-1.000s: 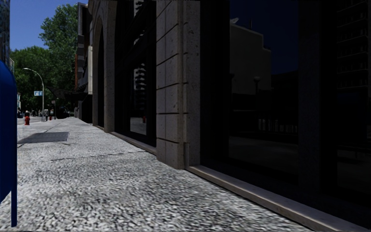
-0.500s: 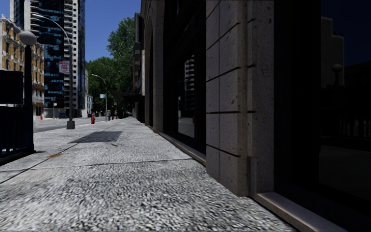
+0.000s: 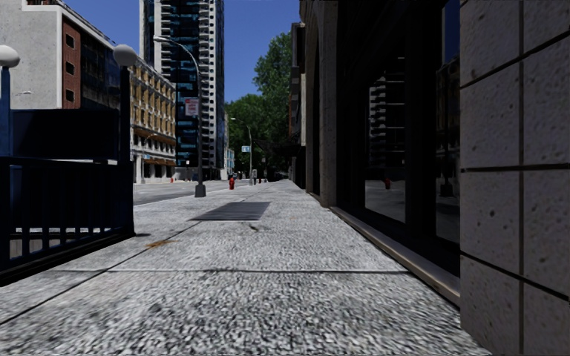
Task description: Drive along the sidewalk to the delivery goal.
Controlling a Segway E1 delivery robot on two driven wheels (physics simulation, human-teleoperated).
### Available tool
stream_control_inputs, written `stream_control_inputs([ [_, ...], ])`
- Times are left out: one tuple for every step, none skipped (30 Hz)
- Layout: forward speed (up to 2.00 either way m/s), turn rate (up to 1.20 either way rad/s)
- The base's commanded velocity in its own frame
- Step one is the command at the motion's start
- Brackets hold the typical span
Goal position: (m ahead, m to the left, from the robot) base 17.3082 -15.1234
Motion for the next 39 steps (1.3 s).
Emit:
stream_control_inputs([
  [2.0,0.0],
  [2.0,0.0],
  [2.0,0.0],
  [2.0,0.0],
  [2.0,0.0],
  [2.0,0.0],
  [2.0,0.0],
  [2.0,0.0],
  [2.0,0.0],
  [2.0,0.0],
  [2.0,0.0],
  [2.0,0.0],
  [2.0,0.0],
  [2.0,0.0],
  [2.0,0.0],
  [2.0,0.0],
  [2.0,0.0],
  [2.0,0.0],
  [2.0,0.0],
  [2.0,0.0],
  [2.0,0.0],
  [2.0,0.0],
  [2.0,0.0],
  [2.0,0.0],
  [2.0,0.0],
  [2.0,0.0],
  [2.0,0.0],
  [2.0,0.0],
  [2.0,0.0],
  [2.0,0.0],
  [2.0,0.0],
  [2.0,0.0],
  [2.0,0.0],
  [2.0,0.0],
  [2.0,0.0],
  [2.0,0.0],
  [2.0,0.0],
  [2.0,0.0],
  [2.0,0.0],
])
